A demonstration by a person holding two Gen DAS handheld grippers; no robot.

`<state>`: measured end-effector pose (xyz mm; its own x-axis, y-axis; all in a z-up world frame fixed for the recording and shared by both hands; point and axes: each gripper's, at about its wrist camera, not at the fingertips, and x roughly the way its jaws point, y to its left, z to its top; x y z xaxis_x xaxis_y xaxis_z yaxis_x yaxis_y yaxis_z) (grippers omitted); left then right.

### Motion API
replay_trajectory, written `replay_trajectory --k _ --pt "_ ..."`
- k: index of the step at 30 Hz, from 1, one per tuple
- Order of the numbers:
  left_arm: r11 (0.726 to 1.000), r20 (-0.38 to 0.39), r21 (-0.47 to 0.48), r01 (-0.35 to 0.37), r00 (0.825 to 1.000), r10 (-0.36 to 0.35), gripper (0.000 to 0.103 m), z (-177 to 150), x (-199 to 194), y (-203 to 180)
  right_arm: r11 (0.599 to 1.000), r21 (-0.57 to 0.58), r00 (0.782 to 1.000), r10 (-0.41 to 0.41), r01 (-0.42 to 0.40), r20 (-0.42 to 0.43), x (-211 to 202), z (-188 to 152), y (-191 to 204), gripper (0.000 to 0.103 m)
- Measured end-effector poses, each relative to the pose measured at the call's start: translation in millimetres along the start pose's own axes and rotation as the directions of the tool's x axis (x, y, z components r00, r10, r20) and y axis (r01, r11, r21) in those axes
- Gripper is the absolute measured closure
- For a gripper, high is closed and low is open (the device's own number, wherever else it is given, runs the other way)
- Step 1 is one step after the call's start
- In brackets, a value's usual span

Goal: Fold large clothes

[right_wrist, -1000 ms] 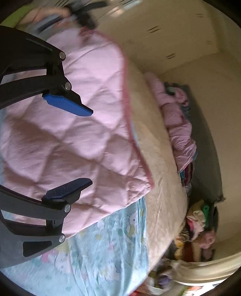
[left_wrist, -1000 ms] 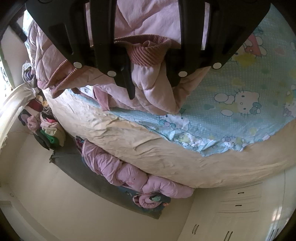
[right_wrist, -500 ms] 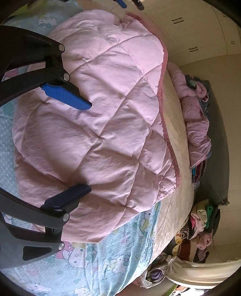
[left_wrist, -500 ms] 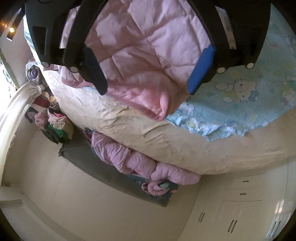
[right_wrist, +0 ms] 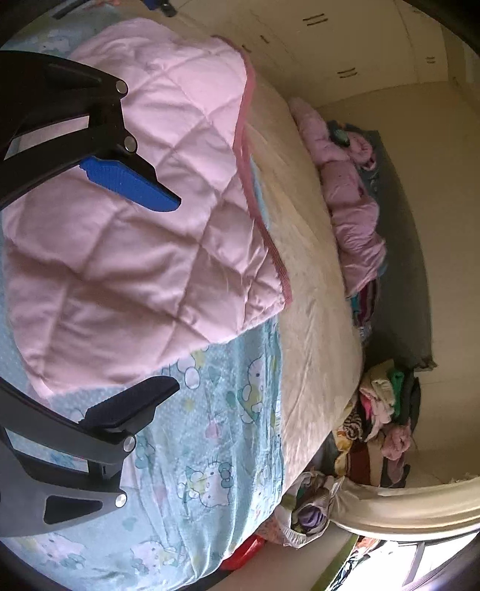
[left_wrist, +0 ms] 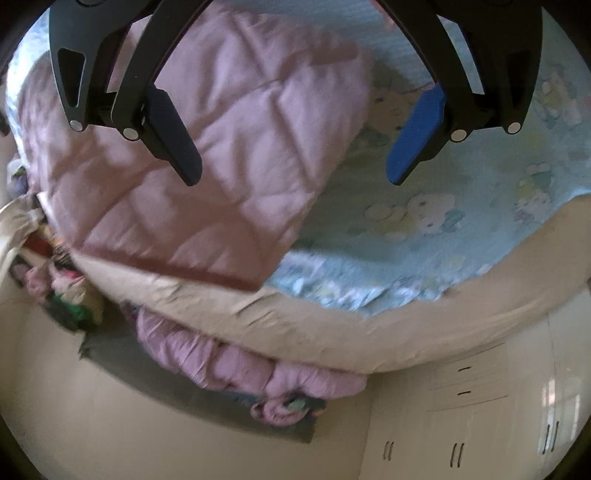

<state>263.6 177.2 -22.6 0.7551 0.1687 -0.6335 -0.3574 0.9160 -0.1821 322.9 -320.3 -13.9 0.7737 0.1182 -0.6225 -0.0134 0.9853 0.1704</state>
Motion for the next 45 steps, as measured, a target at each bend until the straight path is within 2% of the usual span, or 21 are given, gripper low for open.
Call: replay_trajectory --k 1,4,7,10,15,18,19,20,21,22,23,24,25,27,30,35,39,45 --pt "1.000 -0.026 0.002 -0.010 1.000 0.010 0.010 -1.6 5.4 2.4 1.000 -0.010 1.000 -0.007 0.007 -0.013 4.2 2.5 -2.0 0.013" --pt "0.998 -0.107 0.009 0.067 0.992 -0.066 0.010 -10.5 21.2 7.5 0.999 -0.034 0.998 -0.029 0.028 -0.050 16.9 9.4 -6.1 0.013" --pt "0.998 -0.166 0.017 0.068 0.984 -0.064 0.010 -19.0 34.2 9.9 0.999 -0.030 0.996 -0.018 0.016 -0.084 28.6 12.8 -11.4 0.013" --pt "0.989 -0.221 -0.004 0.146 0.965 -0.144 0.010 -25.4 40.7 7.7 1.000 -0.014 0.994 -0.023 0.022 -0.109 41.2 18.0 -18.3 0.013" --pt "0.988 -0.219 0.007 0.151 0.965 -0.146 0.010 -29.5 40.3 5.7 1.000 0.006 0.989 0.012 -0.011 -0.145 58.8 21.1 -21.1 0.013" --pt "0.986 -0.221 0.007 0.167 0.962 -0.162 0.023 -27.3 41.8 4.7 0.999 0.007 0.987 0.035 -0.034 -0.158 67.7 21.5 -19.7 0.013" --pt "0.986 -0.219 0.003 0.169 0.962 -0.165 0.032 -26.2 42.1 5.1 0.999 0.012 0.986 0.041 -0.040 -0.164 71.5 20.9 -19.6 0.014" --pt "0.985 -0.214 0.004 0.171 0.963 -0.166 0.039 -25.6 41.6 4.7 0.999 0.021 0.984 0.044 -0.041 -0.171 75.4 19.5 -19.3 0.019" --pt "0.985 -0.206 0.009 0.174 0.964 -0.169 0.053 -25.1 40.5 4.7 0.998 0.031 0.983 0.056 -0.052 -0.177 77.9 18.2 -19.3 0.035" --pt "0.984 -0.202 0.009 0.180 0.964 -0.175 0.064 -25.1 39.6 4.9 0.996 0.041 0.978 0.083 -0.077 -0.194 81.2 16.0 -18.8 0.043" --pt "0.980 -0.194 0.005 0.200 0.961 -0.195 0.070 -24.3 38.9 4.9 0.997 0.035 0.975 0.080 -0.074 -0.207 83.3 13.0 -16.5 0.047" --pt "0.975 -0.183 -0.002 0.222 0.959 -0.218 0.078 -22.6 38.6 4.4 0.998 0.020 0.977 0.070 -0.068 -0.202 81.9 11.7 -14.0 0.061" --pt "0.974 -0.171 -0.006 0.228 0.959 -0.225 0.082 -21.4 36.8 4.4 0.998 -0.004 0.979 0.067 -0.069 -0.191 78.7 9.8 -10.7 0.072" --pt "0.972 -0.140 -0.008 0.235 0.962 -0.234 0.086 -17.2 30.8 3.2 0.998 -0.026 0.988 0.059 -0.064 -0.142 66.4 6.7 -6.4 0.084" --pt "0.969 -0.081 -0.004 0.246 0.966 -0.245 0.087 -7.2 21.2 -1.8 0.999 -0.041 0.999 0.025 -0.026 -0.030 37.9 6.8 -2.4 0.087" --pt "0.964 0.025 0.024 0.265 0.964 -0.266 0.088 13.2 14.3 -14.6 0.999 0.028 0.994 0.032 -0.036 0.106 12.5 29.7 -14.2 0.088" --pt "0.970 0.067 0.059 0.235 0.969 -0.239 0.088 26.6 18.9 -31.0 0.998 0.064 0.994 0.000 -0.007 0.108 34.0 41.4 -16.3 0.089" --pt "0.981 0.055 0.049 0.187 0.980 -0.189 0.088 30.1 42.8 -36.7 0.989 0.148 0.997 -0.023 0.012 0.073 76.1 50.8 -21.7 0.089"
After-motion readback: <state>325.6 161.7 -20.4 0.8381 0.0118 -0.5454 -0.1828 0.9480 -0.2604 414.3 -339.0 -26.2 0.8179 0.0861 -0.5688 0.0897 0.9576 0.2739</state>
